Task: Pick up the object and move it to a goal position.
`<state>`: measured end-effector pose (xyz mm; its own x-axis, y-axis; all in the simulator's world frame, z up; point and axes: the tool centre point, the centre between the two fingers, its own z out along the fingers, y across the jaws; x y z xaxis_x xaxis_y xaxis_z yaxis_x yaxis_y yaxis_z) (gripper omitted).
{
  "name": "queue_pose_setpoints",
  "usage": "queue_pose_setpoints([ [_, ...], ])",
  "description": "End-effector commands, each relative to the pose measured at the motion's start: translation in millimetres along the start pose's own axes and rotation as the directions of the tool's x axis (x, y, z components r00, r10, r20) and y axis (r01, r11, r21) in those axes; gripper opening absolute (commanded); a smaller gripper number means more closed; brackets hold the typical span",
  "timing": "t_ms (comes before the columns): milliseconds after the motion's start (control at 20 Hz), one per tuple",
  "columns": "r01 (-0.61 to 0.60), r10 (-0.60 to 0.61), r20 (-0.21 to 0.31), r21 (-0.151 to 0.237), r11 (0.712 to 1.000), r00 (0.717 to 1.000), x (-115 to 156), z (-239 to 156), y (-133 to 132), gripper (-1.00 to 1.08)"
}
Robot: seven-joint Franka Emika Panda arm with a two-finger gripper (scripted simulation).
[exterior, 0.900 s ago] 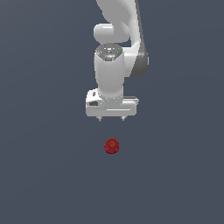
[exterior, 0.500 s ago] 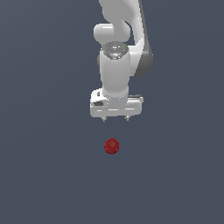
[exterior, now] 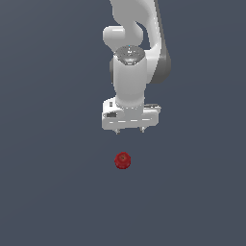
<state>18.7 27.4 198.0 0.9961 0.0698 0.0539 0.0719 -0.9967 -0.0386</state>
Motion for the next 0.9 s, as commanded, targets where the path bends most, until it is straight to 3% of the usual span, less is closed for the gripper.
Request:
queue_pose_setpoints([
  [0,0.019,-0.019,0.003,-0.002,1.000,1.000,2.3,3.5,1.0,1.00],
  [450,0.165,-0.165,0.021,-0.013,0.986,0.986,20.4,31.7,11.3,1.00],
  [850,0.351,-0.350,0.048,-0.015,0.936,0.936,40.4,72.0,25.7,1.00],
])
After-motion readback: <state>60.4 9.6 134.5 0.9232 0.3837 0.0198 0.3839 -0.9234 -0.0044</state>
